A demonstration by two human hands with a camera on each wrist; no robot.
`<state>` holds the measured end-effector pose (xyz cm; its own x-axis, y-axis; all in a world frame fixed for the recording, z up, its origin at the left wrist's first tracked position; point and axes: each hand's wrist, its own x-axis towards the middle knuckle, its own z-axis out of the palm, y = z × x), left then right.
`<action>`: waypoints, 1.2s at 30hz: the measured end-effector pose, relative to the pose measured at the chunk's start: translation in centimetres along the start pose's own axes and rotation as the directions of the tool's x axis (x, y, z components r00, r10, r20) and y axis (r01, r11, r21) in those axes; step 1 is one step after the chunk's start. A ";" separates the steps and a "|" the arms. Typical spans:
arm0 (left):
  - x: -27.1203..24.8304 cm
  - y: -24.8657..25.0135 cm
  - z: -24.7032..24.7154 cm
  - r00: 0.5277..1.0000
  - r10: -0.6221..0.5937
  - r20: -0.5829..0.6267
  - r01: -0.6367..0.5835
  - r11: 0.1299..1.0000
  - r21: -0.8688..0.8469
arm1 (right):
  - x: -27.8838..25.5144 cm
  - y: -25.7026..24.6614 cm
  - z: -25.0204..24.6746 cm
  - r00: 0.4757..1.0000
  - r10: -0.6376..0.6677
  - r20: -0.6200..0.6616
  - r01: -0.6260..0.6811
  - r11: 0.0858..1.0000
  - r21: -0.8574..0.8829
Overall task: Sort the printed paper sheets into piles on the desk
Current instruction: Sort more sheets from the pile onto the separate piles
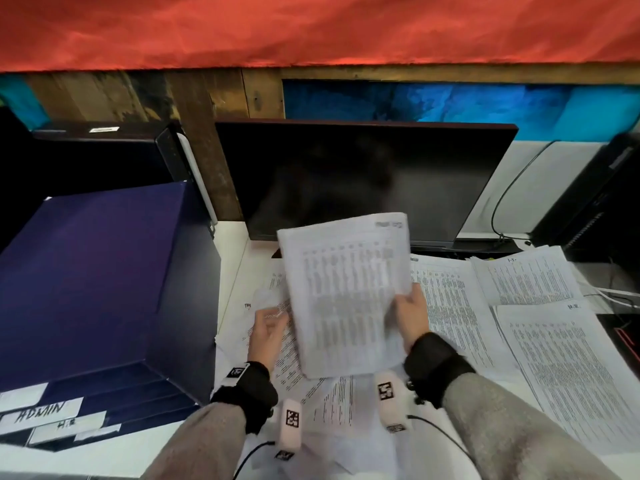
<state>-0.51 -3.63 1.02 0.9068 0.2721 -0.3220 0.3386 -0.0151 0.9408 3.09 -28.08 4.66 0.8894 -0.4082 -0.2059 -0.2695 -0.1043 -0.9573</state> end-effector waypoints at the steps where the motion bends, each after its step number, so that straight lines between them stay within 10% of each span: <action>1: 0.1 -0.9 -0.4 1.000 0.024 0.012 -0.026 0.984 0.178 | 0.9 0.4 -2.3 0.998 0.041 -0.052 -0.042 0.999 -0.006; 6: 0.7 -4.6 -2.2 0.997 0.059 0.045 -0.069 0.520 0.851 | 2.5 5.2 -14.1 0.956 0.257 -0.138 -0.290 0.888 -0.355; 10: 1.6 -4.3 -2.9 0.995 0.103 -0.003 -0.046 0.475 0.879 | 1.4 9.1 -19.3 0.887 0.376 -0.267 -0.456 0.628 -0.630; 15: 4.3 -4.1 -4.9 0.998 0.050 -0.047 0.019 0.459 0.888 | 0.2 9.6 -19.5 0.765 0.429 -0.480 -0.640 0.592 -0.490; 17: 4.7 -4.1 -5.2 0.998 -0.035 -0.043 0.053 0.416 0.908 | -0.4 8.5 -18.0 0.794 0.319 -0.518 -0.602 0.538 -0.590; 22: 4.6 -4.1 -5.4 0.988 -0.152 0.009 0.045 0.347 0.937 | -2.3 5.7 -9.6 0.981 0.067 -0.180 -0.182 0.624 -0.760; 25: 4.4 -3.9 -5.6 0.988 -0.153 0.031 0.031 0.385 0.922 | -4.6 5.8 -3.8 0.974 0.079 0.213 0.056 0.823 -0.565; 28: 4.0 -3.7 -5.7 0.993 -0.119 0.015 0.043 0.473 0.880 | -6.3 6.7 0.5 0.876 0.264 0.404 -0.091 0.912 -0.399; 33: 2.7 -2.6 -4.8 0.993 0.111 -0.029 -0.014 0.364 0.931 | -5.3 7.1 2.5 0.785 0.471 0.402 -0.466 0.877 -0.116; 36: 1.6 -1.8 -4.5 0.983 0.182 -0.030 -0.073 0.532 0.844 | -4.4 7.4 2.3 0.773 0.504 0.385 -0.513 0.854 -0.088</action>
<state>-0.78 1.17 -0.69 0.9453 0.2936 -0.1418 0.3260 -0.8396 0.4345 -1.97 -24.95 -1.98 0.6940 -0.0186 -0.7197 -0.7187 0.0402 -0.6941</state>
